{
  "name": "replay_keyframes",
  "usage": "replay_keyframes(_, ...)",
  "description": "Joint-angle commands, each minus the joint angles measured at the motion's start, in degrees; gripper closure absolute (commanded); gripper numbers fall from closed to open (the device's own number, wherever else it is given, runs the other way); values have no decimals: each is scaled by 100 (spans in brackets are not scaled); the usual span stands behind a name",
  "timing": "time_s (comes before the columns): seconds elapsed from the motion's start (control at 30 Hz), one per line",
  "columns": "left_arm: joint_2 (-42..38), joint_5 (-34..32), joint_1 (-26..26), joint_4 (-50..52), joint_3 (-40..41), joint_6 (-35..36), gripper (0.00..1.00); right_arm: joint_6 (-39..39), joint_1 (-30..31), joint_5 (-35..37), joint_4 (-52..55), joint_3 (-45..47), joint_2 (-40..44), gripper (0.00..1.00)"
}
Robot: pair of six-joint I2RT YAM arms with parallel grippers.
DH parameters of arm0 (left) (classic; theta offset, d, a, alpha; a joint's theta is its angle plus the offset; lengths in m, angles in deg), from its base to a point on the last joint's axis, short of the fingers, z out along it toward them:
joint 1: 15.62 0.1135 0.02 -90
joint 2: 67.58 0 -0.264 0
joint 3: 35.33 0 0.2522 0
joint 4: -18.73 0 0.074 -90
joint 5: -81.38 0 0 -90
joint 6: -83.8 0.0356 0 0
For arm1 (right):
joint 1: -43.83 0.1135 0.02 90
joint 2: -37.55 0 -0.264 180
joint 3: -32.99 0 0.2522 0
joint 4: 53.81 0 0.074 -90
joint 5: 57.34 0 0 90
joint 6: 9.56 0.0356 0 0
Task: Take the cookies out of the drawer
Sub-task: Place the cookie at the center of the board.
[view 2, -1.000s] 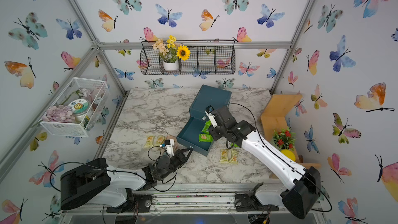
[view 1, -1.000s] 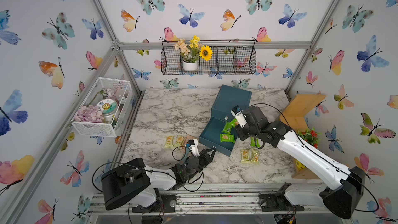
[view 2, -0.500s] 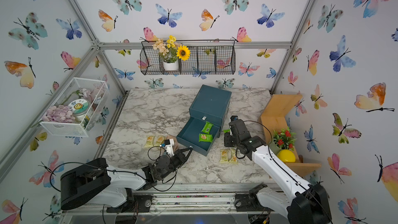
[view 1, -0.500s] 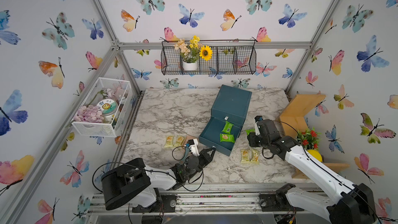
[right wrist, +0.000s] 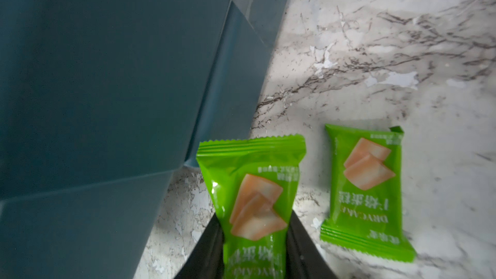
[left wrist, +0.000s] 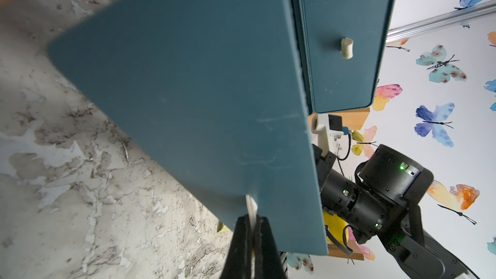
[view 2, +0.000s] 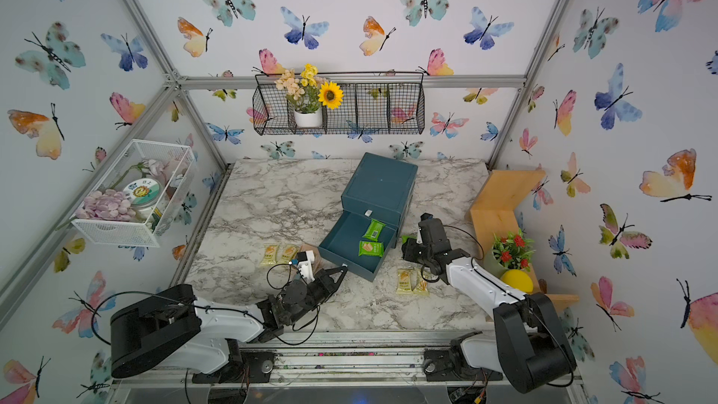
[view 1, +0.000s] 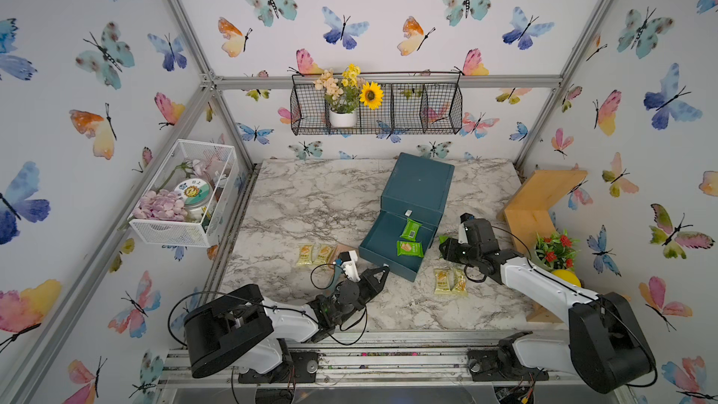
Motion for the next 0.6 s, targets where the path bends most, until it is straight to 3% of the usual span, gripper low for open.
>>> replay_keyframes(0.0,12,84,42,-151,-90,80,100,95,-73,-196,-410,70,-241,65)
replay_keyframes(0.57,-128,62,46,-2,-39,88,100,-48,-192,152,-550,76,-961,58)
